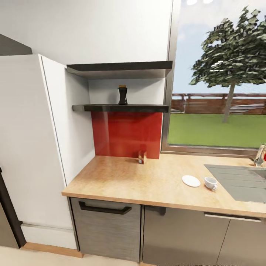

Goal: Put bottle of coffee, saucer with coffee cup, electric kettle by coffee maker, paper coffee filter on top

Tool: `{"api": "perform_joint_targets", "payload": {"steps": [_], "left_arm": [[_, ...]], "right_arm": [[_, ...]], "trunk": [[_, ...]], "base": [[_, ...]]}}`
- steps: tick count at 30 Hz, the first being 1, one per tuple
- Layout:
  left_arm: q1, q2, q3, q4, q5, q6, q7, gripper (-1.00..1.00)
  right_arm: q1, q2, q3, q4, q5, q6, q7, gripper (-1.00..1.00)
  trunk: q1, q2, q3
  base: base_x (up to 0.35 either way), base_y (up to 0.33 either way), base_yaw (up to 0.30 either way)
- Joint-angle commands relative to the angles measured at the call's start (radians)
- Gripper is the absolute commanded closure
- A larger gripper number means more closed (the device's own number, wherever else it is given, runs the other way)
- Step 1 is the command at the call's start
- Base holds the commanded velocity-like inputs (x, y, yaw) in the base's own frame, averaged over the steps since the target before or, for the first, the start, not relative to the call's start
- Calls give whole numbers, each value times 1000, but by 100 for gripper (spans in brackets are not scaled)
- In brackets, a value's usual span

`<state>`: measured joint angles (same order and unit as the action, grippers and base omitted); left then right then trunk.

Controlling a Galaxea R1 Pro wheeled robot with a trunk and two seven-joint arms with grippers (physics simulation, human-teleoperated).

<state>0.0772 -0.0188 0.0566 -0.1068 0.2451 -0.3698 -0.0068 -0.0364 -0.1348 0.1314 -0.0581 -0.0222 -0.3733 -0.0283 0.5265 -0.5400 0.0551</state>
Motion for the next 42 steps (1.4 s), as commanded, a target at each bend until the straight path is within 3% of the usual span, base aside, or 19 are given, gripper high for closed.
{"api": "perform_joint_targets", "payload": {"steps": [1, 3, 7, 20, 42], "left_arm": [[1, 2, 11, -2, 11, 6, -4, -100], [1, 12, 27, -3, 38, 29, -15, -100], [1, 18, 34, -2, 51, 46, -23, -100], [1, 18, 31, -2, 45, 52, -18, -100], [1, 17, 29, -4, 43, 48, -12, -100]], "right_arm": [[0, -1, 7, 1, -3, -3, -3, -100], [0, -3, 6, 1, -14, -3, -3, -100], [0, -4, 6, 1, -48, -3, -3, -100], [0, -2, 7, 1, -74, -3, -5, -100], [0, -4, 7, 1, -74, -3, -7, -100]], "trunk": [[-4, 7, 3], [-11, 21, 10], [-27, 49, 22], [-77, 140, 63], [-77, 140, 63]], "base": [[0, 0, -236], [0, 0, -267], [0, -43, -250], [0, -259, -41], [0, -308, 0]]}}
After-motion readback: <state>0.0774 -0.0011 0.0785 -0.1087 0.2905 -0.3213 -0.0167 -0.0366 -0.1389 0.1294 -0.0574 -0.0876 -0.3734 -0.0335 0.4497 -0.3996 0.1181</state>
